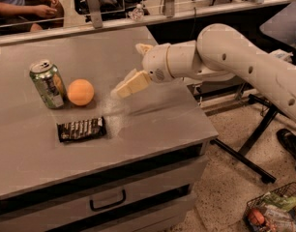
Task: Move orange near green can
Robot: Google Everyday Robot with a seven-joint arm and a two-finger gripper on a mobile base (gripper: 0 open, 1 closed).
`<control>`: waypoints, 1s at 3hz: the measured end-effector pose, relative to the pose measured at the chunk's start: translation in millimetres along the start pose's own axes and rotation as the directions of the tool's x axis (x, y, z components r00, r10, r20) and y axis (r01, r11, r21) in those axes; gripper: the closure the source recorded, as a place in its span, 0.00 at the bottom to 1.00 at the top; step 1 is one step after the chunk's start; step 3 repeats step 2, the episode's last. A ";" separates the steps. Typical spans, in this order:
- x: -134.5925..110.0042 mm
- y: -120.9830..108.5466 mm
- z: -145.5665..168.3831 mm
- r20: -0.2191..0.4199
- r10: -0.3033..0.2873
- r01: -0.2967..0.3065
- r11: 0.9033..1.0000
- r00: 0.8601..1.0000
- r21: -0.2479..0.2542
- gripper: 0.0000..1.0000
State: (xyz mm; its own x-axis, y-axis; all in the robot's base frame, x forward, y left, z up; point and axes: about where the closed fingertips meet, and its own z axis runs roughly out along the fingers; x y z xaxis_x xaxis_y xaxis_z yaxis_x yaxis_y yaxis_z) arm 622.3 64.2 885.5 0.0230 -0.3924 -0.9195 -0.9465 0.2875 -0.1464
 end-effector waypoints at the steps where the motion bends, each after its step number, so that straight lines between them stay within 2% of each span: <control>1: -2.5 -8.6 -10.3 -0.002 -0.006 0.007 0.999 1.000 0.048 0.00; 3: -2.5 -8.6 -10.3 -0.002 -0.007 0.007 0.999 1.000 0.048 0.00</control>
Offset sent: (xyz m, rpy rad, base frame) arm 0.0048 -0.0106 0.0073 -0.0025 -0.0241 -0.0421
